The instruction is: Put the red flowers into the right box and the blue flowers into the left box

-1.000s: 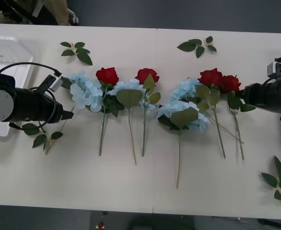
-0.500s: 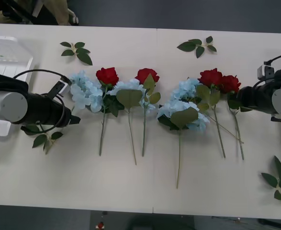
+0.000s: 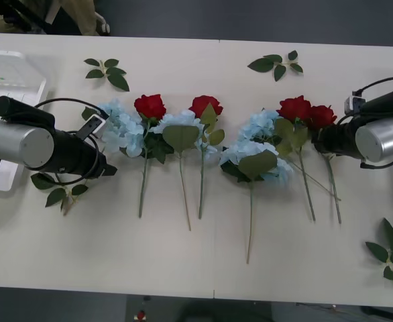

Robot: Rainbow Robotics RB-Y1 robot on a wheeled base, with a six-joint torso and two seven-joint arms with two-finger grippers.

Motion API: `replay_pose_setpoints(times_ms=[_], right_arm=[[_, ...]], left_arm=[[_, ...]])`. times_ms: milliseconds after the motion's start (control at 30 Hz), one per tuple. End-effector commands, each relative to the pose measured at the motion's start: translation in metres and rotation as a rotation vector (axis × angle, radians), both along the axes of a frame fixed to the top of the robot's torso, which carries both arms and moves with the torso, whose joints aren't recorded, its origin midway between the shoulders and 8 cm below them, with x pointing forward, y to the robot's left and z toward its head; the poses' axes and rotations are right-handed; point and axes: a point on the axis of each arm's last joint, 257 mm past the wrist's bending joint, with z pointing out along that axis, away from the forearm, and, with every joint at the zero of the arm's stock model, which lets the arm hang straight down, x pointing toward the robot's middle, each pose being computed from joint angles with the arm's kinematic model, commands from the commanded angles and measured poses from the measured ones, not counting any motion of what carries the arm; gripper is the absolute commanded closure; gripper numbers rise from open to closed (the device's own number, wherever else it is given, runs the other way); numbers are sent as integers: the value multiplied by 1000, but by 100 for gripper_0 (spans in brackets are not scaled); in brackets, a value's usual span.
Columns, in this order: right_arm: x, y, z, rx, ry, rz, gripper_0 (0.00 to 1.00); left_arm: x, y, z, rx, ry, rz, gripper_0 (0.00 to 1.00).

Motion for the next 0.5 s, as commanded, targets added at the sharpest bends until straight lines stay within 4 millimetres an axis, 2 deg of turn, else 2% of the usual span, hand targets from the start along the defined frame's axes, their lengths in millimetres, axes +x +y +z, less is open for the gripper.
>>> replay_pose_setpoints(times_ms=[33,367,400,500], right_arm=[[15,10,10,42,-26,-33,0],[23,13,-1,25,-24,-34,0],[23,13,-2,26,-23,-36,0],[24,14,-3,28,-20,-38,0]], left_arm=[[14,7,17,21,-40,2,0],[14,8,13,43,-43,-6,0],[14,9,13,46,-43,-6,2],[14,8,12,48,-42,-7,30]])
